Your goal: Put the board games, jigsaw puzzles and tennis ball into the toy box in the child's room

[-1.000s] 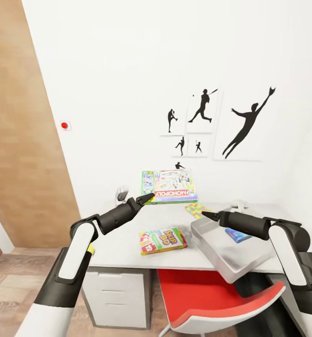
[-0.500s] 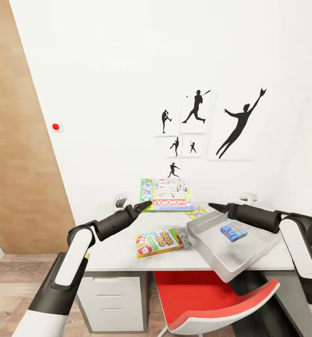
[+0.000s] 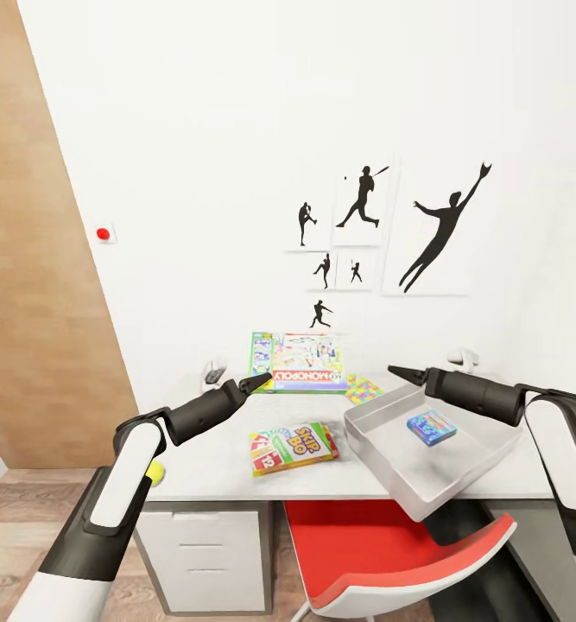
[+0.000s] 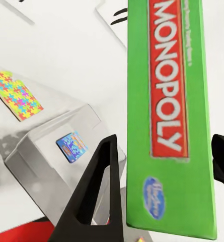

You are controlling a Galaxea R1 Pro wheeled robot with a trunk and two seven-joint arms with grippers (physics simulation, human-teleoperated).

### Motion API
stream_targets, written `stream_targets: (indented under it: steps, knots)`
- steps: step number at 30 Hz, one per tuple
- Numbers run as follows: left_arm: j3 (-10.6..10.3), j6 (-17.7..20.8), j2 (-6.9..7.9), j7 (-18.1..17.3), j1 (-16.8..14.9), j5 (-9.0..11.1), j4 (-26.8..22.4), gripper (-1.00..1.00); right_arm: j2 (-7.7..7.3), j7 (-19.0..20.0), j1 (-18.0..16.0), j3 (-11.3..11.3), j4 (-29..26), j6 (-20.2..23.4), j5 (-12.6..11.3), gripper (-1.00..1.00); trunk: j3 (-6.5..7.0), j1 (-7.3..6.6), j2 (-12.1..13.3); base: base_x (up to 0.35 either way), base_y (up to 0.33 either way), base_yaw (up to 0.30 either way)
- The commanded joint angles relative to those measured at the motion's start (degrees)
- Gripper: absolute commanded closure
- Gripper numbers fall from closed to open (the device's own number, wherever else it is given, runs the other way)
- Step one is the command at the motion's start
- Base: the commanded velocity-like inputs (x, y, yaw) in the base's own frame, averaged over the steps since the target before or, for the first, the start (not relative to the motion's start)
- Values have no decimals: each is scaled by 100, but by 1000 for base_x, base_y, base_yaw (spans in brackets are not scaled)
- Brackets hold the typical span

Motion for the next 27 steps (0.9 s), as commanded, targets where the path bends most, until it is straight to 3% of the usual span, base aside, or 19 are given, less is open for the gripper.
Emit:
stream_targets:
  steps: [1, 21, 27]
  knots:
    - [-1, 13, 3, -26, -4, -17, 0, 100, 1, 60, -5, -7, 0, 22, 20, -100, -9, 3, -10, 0, 0, 0]
    - [-1, 13, 3, -26, -4, -17, 0, 100, 1, 60, -5, -7, 0, 22, -642, -100, -9, 3, -10, 0, 0, 0]
    - [189, 33, -121, -46, 45, 96, -73, 100, 195, -134, 29, 187, -5, 22, -449, -100, -9, 3, -10, 0, 0, 0]
